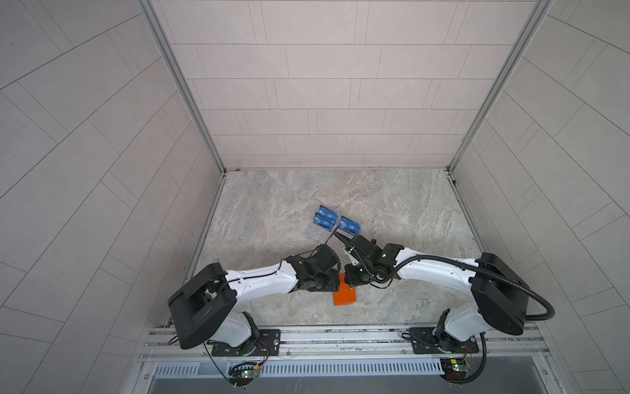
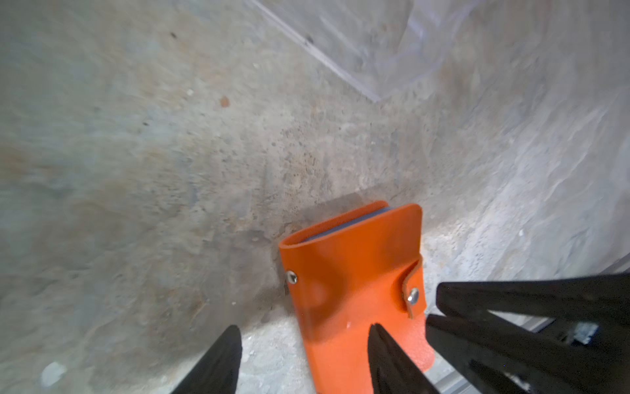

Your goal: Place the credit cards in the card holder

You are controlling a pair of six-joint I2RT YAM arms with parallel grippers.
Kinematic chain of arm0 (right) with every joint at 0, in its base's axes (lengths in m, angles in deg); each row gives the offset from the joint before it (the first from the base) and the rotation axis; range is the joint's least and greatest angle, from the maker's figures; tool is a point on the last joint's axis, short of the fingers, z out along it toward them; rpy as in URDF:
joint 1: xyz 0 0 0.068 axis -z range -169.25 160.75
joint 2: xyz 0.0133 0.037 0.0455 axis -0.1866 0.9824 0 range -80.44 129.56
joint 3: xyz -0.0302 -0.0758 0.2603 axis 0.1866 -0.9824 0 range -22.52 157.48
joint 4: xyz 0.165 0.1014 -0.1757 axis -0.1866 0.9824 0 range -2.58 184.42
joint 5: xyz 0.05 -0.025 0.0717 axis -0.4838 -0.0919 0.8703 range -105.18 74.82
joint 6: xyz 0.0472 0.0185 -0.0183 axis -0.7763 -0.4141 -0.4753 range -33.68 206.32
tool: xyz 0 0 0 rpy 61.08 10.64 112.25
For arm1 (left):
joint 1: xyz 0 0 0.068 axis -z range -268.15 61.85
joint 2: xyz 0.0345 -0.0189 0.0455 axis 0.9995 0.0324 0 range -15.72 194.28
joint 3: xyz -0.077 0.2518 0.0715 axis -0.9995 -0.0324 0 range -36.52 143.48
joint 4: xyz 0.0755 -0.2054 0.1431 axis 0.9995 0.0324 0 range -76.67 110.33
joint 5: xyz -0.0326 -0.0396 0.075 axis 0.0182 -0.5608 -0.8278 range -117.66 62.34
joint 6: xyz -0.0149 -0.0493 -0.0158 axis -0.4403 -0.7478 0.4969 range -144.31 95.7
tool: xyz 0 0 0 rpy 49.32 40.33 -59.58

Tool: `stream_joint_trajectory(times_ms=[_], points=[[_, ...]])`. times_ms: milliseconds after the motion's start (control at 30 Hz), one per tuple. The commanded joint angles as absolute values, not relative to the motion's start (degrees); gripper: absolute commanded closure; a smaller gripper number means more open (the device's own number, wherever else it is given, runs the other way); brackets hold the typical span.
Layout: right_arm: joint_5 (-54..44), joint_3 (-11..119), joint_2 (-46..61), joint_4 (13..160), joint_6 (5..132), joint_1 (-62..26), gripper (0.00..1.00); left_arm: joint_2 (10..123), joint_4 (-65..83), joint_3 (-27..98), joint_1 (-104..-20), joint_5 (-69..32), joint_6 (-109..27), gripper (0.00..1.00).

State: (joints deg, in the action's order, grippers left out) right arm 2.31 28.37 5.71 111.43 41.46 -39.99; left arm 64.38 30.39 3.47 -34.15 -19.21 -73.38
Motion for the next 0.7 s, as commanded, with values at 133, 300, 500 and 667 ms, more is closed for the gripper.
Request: stream_joint_trajectory(times_ms=[133,300,500,667], points=[[-4.1,32.7,1.6,115.4,44.0,-39.5,0.71,57.6,36.2,6.0,-39.9,-22.4,-67.9,0.24],[-9.9,38.6,-2.7,120.4,52.1,-35.1,0.46,50.8,43.7,11.8,-43.9,-34.4,-61.6,0.0],[-21.5,46.4,-8.1,126.8,61.4,-25.4,0.01,39.9,46.5,14.1,-51.4,-50.7,-54.8,0.0],[-37.4,38.8,-19.5,111.6,75.5,-18.0,0.0,28.6,31.6,3.9,-61.2,-55.7,-43.4,0.0]])
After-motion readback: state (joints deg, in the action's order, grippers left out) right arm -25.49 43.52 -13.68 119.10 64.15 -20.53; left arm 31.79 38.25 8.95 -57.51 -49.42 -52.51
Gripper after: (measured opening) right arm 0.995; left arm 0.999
